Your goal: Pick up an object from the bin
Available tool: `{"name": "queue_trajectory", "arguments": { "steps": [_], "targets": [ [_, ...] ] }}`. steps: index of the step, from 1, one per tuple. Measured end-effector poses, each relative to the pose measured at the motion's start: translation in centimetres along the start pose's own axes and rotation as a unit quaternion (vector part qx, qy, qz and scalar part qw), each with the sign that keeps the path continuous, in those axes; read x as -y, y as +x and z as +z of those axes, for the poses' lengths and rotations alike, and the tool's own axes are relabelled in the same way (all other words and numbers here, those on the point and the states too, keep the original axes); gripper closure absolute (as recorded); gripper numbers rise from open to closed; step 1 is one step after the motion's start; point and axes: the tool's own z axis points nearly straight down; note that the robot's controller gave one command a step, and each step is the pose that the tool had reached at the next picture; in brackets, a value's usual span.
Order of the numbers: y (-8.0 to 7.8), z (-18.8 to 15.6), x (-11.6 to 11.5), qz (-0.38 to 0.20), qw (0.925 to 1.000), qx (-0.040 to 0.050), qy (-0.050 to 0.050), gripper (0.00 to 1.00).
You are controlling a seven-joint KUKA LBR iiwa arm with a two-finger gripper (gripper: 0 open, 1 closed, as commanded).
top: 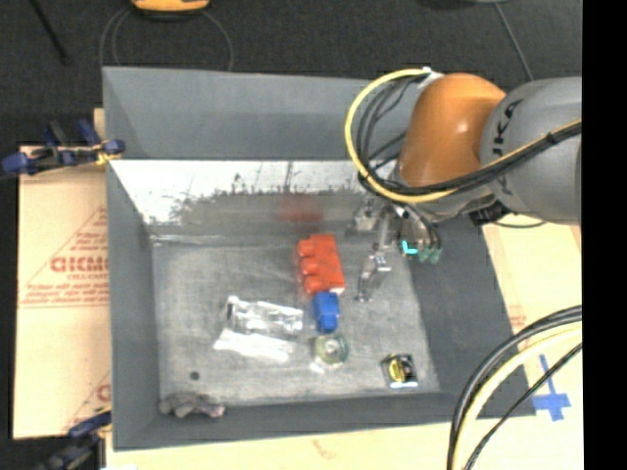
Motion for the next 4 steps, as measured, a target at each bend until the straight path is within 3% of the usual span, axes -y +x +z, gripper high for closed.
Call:
{"name": "queue_trajectory", "arguments": {
  "steps": [1,2,3,4],
  "targets": [
    [2.8,4.7,-2.7,0.007,0.9999,0.0117,0.000,0.00],
    [8.3,3.1,-6.5,0.075,0.9972,0.0025,-0.001,0.00],
    [7.5,7.5,-9.2,0.097,0.9952,0.0076,0.000,0.00],
    [7.5,7.3,-9.3,0.097,0.9953,0.0070,-0.001,1.00]
  ]
}}
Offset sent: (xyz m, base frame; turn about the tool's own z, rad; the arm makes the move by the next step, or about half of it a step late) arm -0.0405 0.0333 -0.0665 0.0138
